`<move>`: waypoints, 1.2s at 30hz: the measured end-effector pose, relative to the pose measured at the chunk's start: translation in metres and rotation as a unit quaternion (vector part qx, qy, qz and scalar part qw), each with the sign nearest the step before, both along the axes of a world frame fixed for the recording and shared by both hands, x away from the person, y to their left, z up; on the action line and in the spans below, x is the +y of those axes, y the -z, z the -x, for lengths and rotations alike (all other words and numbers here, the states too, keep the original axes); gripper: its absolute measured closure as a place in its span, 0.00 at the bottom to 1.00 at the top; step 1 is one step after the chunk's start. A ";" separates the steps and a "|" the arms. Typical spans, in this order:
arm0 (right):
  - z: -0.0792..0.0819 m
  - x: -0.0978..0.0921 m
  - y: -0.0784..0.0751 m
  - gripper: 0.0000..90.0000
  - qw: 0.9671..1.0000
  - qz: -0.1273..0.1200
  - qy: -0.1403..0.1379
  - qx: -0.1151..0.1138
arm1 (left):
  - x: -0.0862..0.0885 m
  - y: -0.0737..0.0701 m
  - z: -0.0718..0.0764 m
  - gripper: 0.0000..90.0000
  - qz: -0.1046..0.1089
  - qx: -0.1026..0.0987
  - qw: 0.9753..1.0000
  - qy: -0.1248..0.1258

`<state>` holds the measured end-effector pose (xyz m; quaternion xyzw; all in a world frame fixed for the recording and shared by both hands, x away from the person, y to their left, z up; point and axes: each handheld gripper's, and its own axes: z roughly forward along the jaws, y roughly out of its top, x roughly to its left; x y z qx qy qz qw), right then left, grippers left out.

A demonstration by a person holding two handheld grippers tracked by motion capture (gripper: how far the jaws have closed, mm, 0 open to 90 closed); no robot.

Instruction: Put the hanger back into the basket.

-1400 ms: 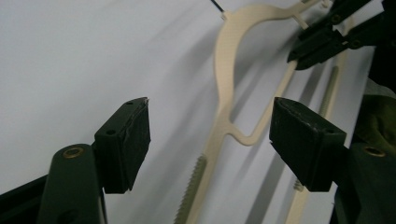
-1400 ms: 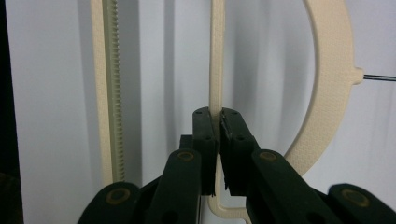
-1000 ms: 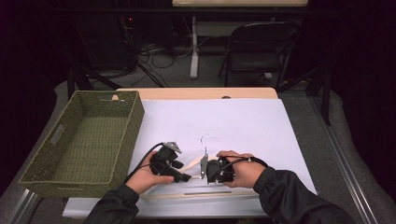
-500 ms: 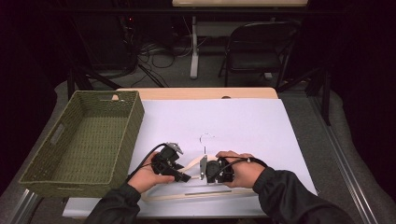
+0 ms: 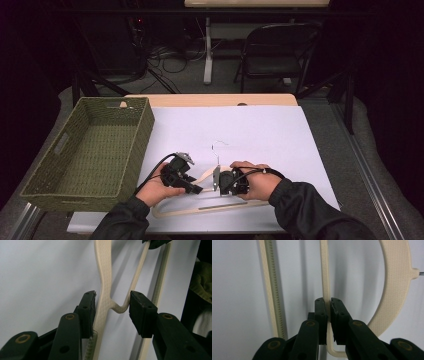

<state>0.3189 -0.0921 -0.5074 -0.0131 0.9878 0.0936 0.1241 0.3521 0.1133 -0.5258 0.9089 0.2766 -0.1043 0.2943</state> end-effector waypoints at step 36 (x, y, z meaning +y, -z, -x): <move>-0.043 -0.038 -0.021 0.69 0.969 -0.148 0.180 0.076 | 0.001 -0.010 0.013 0.71 -0.001 -0.046 0.999 0.013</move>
